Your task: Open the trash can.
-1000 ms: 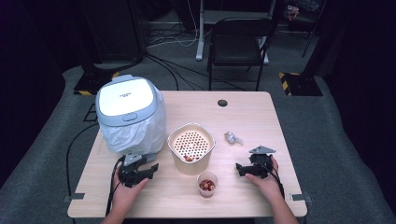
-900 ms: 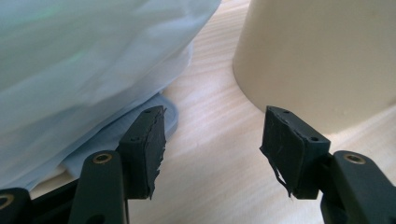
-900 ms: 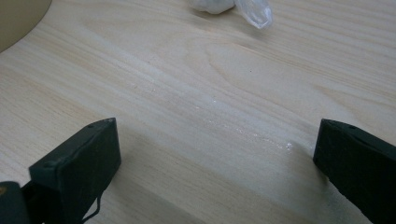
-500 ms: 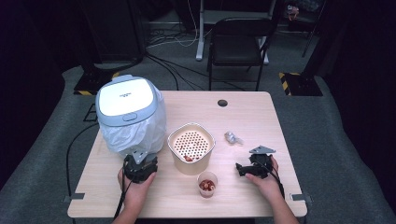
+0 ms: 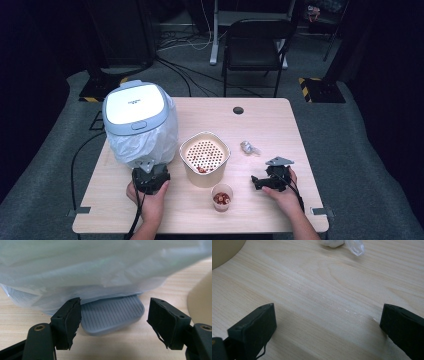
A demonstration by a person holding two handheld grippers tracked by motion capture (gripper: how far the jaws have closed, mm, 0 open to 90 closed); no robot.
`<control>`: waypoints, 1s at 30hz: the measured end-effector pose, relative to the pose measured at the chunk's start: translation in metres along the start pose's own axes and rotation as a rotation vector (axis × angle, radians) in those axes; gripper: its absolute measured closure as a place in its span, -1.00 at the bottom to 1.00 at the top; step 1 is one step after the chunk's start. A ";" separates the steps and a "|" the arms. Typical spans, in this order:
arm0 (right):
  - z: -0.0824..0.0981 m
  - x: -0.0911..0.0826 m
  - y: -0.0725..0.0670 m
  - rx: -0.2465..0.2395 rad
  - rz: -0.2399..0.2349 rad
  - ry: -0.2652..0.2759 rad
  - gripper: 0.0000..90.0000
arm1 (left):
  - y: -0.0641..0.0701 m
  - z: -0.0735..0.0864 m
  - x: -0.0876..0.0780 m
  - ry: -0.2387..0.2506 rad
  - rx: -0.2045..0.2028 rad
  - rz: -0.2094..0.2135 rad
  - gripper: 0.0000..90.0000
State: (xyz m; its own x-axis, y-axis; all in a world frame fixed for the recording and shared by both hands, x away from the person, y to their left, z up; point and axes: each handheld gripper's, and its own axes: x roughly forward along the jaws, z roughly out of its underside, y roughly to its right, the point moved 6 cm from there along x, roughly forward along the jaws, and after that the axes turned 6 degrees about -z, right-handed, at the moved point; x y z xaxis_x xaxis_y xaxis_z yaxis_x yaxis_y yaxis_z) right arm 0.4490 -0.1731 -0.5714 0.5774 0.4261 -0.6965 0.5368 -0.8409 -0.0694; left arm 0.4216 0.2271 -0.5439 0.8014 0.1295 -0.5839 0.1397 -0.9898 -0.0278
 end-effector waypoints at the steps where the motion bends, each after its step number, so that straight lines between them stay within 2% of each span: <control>1: 0.000 0.000 0.000 0.001 0.000 0.001 -1.00 | 0.000 0.000 0.001 0.007 0.003 -0.009 -0.41; 4: 0.000 0.000 0.000 0.002 0.001 0.000 -1.00 | 0.003 -0.001 0.004 0.018 0.006 -0.028 -0.41; 5: 0.000 0.000 0.000 0.000 0.000 0.000 -1.00 | 0.004 0.000 0.005 0.022 0.012 -0.049 -0.42; 7: 0.000 0.000 0.000 -0.001 -0.001 -0.001 -1.00 | 0.006 0.000 0.005 0.027 0.039 -0.055 -0.43; 8: 0.000 0.000 0.000 -0.001 0.000 -0.001 -1.00 | 0.010 0.002 0.006 0.027 0.039 -0.068 -0.44; 9: 0.000 0.000 -0.001 0.011 -0.001 0.004 -1.00 | 0.010 0.002 0.006 0.027 0.039 -0.068 -0.44; 10: 0.000 0.000 -0.001 0.011 -0.001 0.004 -1.00 | 0.010 0.001 0.007 0.039 0.061 -0.068 -0.44; 13: 0.000 0.000 -0.002 0.013 -0.006 0.003 -1.00 | 0.011 0.001 0.008 0.046 0.064 -0.082 -0.44; 14: 0.000 0.000 -0.003 0.015 -0.008 0.003 -1.00 | 0.009 0.001 0.008 0.044 0.070 -0.092 -0.48; 15: 0.000 0.000 -0.002 0.014 -0.007 0.002 -1.00 | 0.006 0.003 0.009 0.016 0.074 -0.111 -0.50; 16: 0.000 0.000 -0.002 0.014 -0.007 0.002 -1.00 | 0.006 0.003 0.009 0.016 0.074 -0.111 -0.51; 17: 0.000 0.000 -0.001 -0.012 -0.014 -0.005 -1.00 | 0.005 0.006 0.011 0.000 0.056 -0.101 -0.55; 19: 0.000 0.000 -0.002 -0.012 -0.015 -0.004 -1.00 | 0.003 0.012 0.016 -0.049 0.040 -0.085 -0.57; 20: 0.000 0.000 -0.002 -0.012 -0.015 -0.004 -1.00 | 0.003 0.012 0.016 -0.049 0.040 -0.085 -0.57; 21: 0.000 0.000 -0.002 -0.011 -0.015 -0.004 -1.00 | 0.003 0.013 0.018 -0.048 -0.002 -0.068 -0.57; 26: 0.000 0.000 -0.002 -0.013 -0.013 -0.005 -1.00 | -0.004 0.014 0.016 -0.056 0.003 -0.055 -0.54; 30: 0.001 0.000 -0.002 -0.008 -0.014 -0.006 -1.00 | -0.013 0.017 0.013 -0.055 -0.018 -0.064 -0.51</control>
State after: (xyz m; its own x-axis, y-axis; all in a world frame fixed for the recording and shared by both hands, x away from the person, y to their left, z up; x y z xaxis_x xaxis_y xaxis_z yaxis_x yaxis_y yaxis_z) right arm 0.4473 -0.1714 -0.5714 0.5661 0.4362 -0.6995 0.5499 -0.8319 -0.0738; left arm 0.4208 0.2410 -0.5650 0.7573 0.1881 -0.6254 0.2003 -0.9784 -0.0517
